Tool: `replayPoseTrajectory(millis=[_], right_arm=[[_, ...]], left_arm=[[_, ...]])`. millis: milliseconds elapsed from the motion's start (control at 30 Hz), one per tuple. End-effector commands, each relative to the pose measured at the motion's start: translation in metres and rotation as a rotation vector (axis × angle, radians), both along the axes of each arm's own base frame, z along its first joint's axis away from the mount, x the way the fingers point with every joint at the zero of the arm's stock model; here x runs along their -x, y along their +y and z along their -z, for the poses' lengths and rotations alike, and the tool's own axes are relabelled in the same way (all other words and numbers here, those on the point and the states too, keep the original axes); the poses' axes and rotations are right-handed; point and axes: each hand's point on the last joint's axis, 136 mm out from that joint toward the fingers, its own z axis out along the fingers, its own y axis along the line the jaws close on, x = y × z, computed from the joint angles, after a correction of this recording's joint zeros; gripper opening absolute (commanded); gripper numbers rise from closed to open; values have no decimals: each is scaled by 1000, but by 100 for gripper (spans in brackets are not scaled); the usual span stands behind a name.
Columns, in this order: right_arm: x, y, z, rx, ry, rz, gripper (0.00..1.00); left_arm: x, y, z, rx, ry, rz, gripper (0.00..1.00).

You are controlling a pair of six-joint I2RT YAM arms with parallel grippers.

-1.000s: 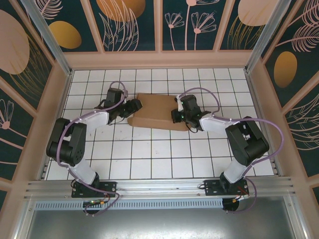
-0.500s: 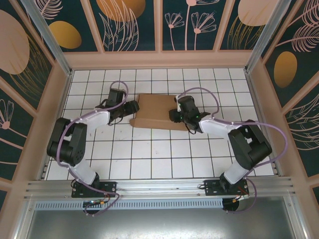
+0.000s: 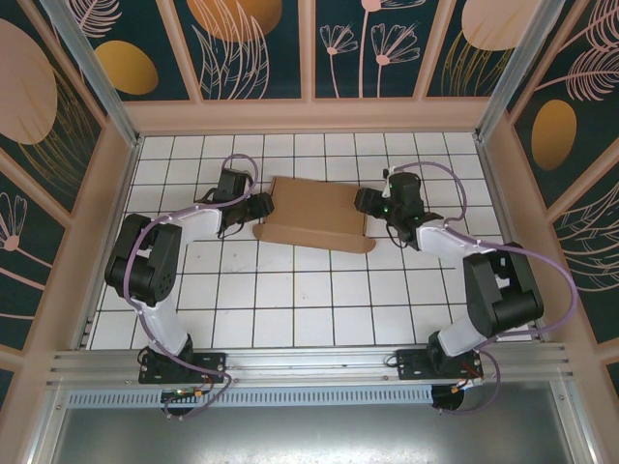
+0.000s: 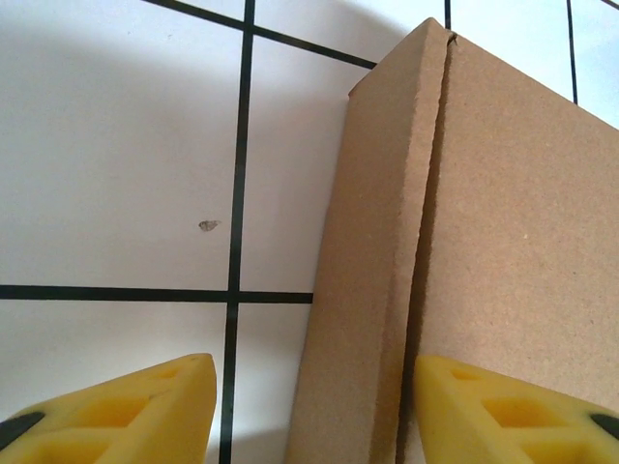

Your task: Fold the paper box

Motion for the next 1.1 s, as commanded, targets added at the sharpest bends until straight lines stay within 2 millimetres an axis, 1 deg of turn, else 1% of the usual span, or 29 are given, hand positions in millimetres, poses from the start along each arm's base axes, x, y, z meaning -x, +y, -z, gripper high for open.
replayPoseTrajectory(millis=[0,67,133,167,267,333,433,600,733,933,1000,1067], right_arm=[[5,15,4,-116,13,-92,68],[3,11,9,-150,34,-85,70],[1,5,13,-208,57,-77,75],[0,2,14,-238,69,-72,76],[0,-3,19,-355,104,-84,79],[0,0,25,-410,138,-114,84],[2,7,33,-446,180,-155,85],[3,4,46,-415,211,-132,85],[13,12,61,-419,275,-150,85],[16,8,78,-413,340,-118,88],[16,7,80,-403,350,-107,88],[15,8,80,-415,352,-115,88]], left_arm=[[14,14,35,-91,98,19,52],[13,18,37,-69,108,18,48],[14,19,38,-42,112,31,45],[14,20,39,-34,114,36,44],[15,16,40,9,127,60,41],[15,15,43,35,139,74,39],[16,15,47,61,157,82,37],[11,15,42,66,141,87,36],[7,13,40,68,137,96,35],[9,14,50,64,161,98,34],[10,17,56,72,183,90,34],[10,23,58,84,190,74,34]])
